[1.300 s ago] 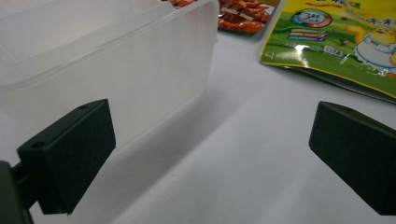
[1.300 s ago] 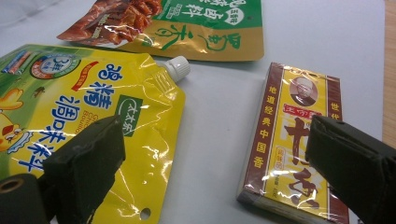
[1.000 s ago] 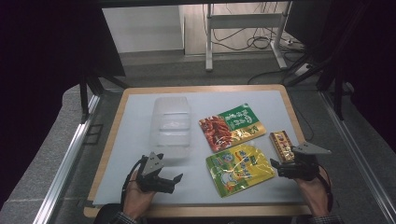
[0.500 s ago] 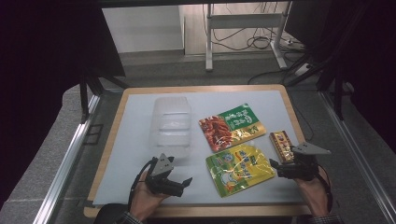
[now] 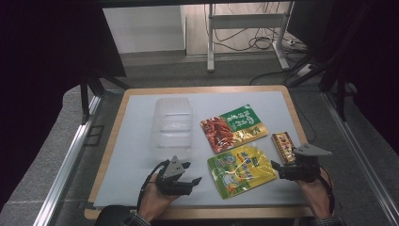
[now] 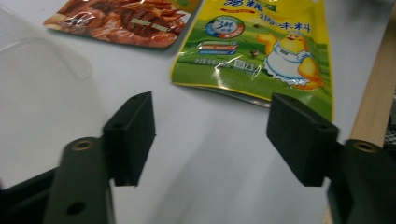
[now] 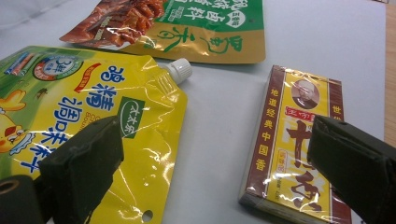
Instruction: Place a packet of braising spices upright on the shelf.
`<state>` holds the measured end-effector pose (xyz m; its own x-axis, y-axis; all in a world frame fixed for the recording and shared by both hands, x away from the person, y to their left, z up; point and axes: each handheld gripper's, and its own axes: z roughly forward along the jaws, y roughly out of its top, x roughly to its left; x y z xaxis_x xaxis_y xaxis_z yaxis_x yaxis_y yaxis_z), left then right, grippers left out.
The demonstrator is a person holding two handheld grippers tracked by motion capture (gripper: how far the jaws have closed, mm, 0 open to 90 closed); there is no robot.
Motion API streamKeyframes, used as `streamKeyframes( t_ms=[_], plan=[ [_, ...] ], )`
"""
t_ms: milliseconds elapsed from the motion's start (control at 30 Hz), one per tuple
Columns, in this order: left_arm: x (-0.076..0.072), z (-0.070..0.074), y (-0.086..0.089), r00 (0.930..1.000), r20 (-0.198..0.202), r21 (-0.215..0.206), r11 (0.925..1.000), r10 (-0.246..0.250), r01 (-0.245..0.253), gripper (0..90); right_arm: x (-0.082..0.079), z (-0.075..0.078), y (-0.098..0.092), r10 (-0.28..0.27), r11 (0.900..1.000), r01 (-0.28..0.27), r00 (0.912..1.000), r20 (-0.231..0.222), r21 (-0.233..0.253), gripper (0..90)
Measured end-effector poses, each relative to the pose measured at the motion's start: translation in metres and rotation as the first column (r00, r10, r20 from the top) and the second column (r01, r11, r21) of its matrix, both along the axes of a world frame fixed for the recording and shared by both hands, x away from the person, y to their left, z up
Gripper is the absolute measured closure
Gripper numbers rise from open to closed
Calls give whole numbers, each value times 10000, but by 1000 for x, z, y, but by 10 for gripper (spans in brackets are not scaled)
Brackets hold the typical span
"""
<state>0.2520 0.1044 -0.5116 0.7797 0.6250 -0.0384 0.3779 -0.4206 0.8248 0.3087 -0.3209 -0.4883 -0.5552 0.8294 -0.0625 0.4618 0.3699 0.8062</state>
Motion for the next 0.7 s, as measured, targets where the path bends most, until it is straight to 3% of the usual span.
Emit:
streamKeyframes(
  t_ms=[167, 367, 400, 433, 567, 700],
  plan=[
    [4, -2, -9, 9993, -188, -241, 9992, -312, 307, 450, 1, -1, 1, 40, 10000, -40, 10000, -43, -66, 36],
    [6, -6, -22, 9980, -194, -228, 9979, -609, 605, 652, 1, -2, 1, 65, 10000, -66, 9999, -110, -67, 36],
    [7, -7, -25, 9974, -227, -222, 9974, -686, 681, 652, 1, -2, 1, 65, 10000, -66, 9999, -110, -67, 36],
    [8, -8, -29, 9967, -233, -159, 9969, -779, 775, 721, 1, -2, 2, 73, 9999, -74, 9999, -111, -98, 37],
    [9, -10, -37, 9957, -267, -81, 9960, -889, 887, 847, 1, -2, 2, 88, 9999, -89, 9999, -135, -107, 36],
    [13, -12, -44, 9936, -378, -209, 9941, -1068, 1061, 898, 1, -2, 3, 130, 9998, -133, 9997, -207, -142, 36]
  ],
)
